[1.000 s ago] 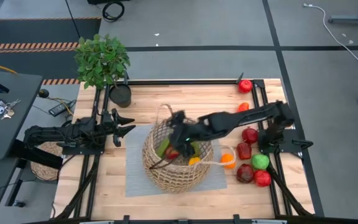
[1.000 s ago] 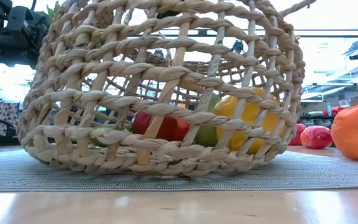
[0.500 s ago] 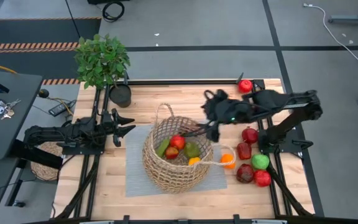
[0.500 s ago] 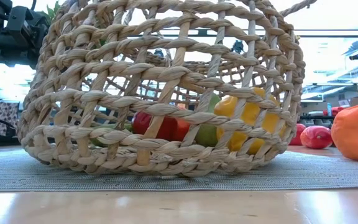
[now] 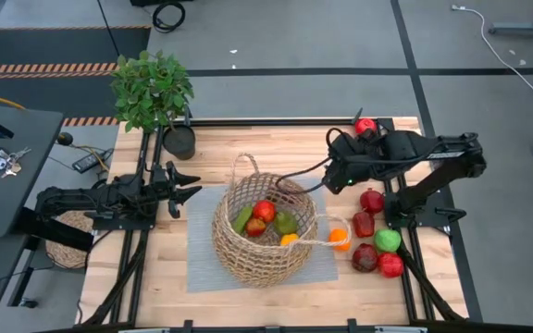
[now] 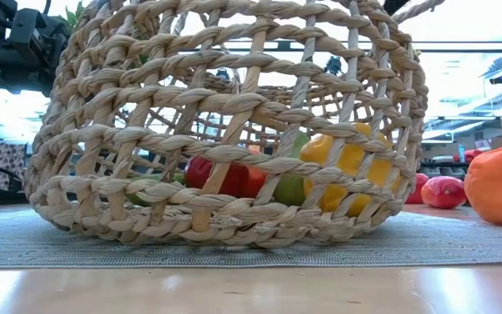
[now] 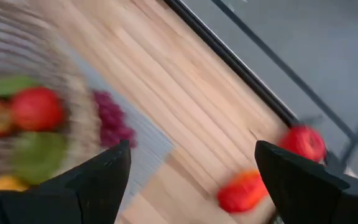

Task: Build produce basket
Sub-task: Put the orange mango into the basket

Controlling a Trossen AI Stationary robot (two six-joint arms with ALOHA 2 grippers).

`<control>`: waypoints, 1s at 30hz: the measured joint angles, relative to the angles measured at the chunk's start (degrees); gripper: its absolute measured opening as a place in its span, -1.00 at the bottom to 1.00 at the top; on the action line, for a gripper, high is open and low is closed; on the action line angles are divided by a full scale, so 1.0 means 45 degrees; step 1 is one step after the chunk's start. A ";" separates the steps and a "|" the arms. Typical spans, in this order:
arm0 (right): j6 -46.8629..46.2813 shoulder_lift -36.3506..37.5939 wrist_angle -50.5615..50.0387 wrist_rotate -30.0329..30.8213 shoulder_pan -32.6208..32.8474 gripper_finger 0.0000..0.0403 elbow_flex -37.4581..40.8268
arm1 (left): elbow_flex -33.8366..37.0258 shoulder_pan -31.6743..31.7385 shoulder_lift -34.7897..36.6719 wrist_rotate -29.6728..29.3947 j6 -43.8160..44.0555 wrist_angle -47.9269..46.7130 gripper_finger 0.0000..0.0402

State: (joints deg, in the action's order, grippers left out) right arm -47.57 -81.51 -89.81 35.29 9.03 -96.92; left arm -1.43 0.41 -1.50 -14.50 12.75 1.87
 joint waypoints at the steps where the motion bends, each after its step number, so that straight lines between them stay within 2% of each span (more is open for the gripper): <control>1: -0.0188 0.0171 -0.0040 -0.0176 -0.0301 0.72 0.0434 | 0.0000 0.0002 0.0000 -0.0003 0.0000 0.0004 -0.20; 6: -0.1150 0.1266 0.0666 -0.1132 -0.2067 0.72 0.3309 | 0.0000 0.0004 0.0000 -0.0004 -0.0003 0.0004 -0.20; 11: -0.1251 0.2456 0.2806 -0.2785 -0.4324 0.72 0.6547 | 0.0000 0.0004 0.0000 0.0000 0.0000 0.0004 -0.20; 17: -0.1024 0.2830 0.4060 -0.4394 -0.7075 0.72 0.9560 | 0.0000 0.0003 0.0000 -0.0001 0.0000 0.0004 -0.20; 23: -0.0120 0.2520 0.4457 -0.4867 -0.8955 0.72 1.0698 | 0.0000 0.0000 0.0000 -0.0005 0.0000 0.0004 -0.20; 30: 0.0958 0.2510 0.6802 -0.5477 -1.0830 0.72 1.1171 | 0.0000 -0.0001 0.0000 -0.0005 0.0000 0.0004 -0.20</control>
State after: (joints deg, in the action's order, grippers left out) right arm -43.26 -70.22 -59.20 10.65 -39.70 -46.65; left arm -1.43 0.40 -1.50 -14.52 12.75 1.89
